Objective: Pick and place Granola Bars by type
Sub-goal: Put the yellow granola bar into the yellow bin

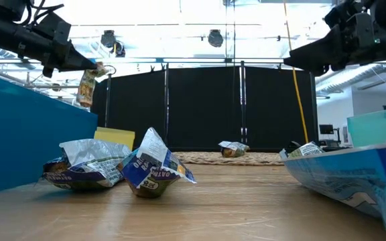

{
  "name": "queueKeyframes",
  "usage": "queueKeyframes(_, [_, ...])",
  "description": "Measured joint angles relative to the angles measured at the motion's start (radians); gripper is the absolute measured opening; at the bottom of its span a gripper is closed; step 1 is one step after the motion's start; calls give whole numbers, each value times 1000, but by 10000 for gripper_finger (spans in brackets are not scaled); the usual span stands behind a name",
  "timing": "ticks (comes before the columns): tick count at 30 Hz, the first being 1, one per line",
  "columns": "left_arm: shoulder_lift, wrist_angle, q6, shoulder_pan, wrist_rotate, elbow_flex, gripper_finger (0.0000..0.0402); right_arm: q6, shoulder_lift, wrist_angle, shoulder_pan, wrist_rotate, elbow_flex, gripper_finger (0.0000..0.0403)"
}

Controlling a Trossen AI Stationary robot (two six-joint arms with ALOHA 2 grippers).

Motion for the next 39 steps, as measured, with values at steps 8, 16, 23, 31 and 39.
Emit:
queueKeyframes(8, [-34,-28,-1,0,-7,0,0,-8,-54,-66,0,0,0,212])
queueKeyframes(16, [-112,-9,-32,2,-70,-114,0,-16,-111,-83,0,0,0,212])
queueKeyframes(23, [-157,34,-40,30,-63,-187,0,-16,-133,-106,0,0,0,212])
queueKeyframes(31, [-155,43,-73,56,-52,-223,0,-10,-174,-168,0,0,0,212])
queueKeyframes(39, [-156,39,-62,56,-59,-223,0,-16,-228,-172,0,0,-53,212])
